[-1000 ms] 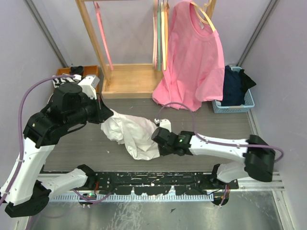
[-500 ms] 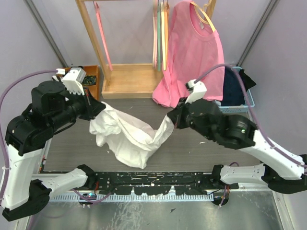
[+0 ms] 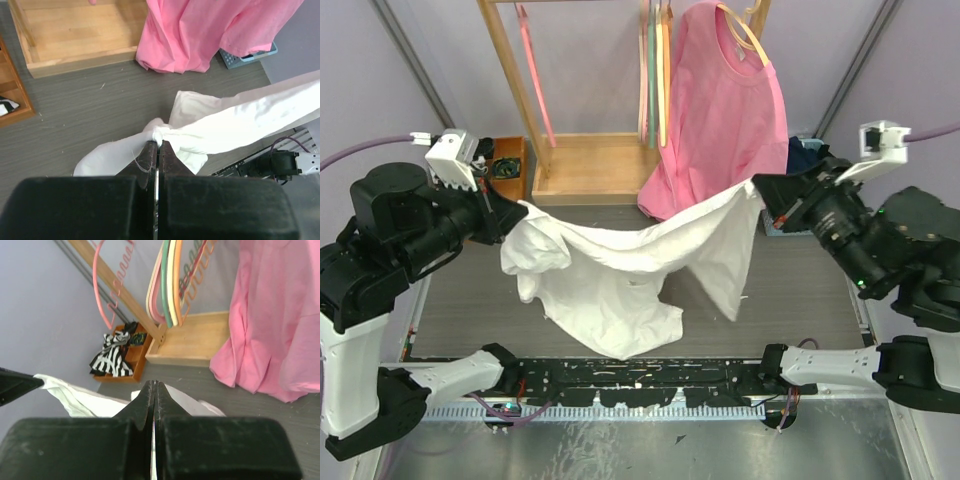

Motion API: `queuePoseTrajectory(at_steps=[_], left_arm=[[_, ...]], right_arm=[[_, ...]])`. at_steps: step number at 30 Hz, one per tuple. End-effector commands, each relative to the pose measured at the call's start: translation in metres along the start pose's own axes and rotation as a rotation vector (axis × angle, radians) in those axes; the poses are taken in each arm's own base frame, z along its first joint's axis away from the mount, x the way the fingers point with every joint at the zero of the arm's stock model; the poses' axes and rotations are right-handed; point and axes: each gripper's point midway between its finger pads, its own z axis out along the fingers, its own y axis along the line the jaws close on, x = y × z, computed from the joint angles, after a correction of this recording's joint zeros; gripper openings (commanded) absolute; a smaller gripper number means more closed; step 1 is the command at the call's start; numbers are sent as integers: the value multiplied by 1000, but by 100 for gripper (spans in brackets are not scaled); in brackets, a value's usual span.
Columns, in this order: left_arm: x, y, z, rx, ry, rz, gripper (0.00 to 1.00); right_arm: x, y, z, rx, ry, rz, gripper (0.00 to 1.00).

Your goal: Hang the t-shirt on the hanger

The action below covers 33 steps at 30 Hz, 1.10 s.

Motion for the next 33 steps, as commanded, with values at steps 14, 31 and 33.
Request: queuePoseTrajectory(at_steps=[14,31,33], left_arm=[[-86,-15,-22,12,-248,4,0],[-138,-41,-41,114,-414,-53,0],[-136,-47,-30,144,-397,-59,0]], right_arm=[[-63,-3,-2,71,-185,-61,1],[38,5,62,138,-26,-219,1],[32,-2,58,165,-38,-221,1]])
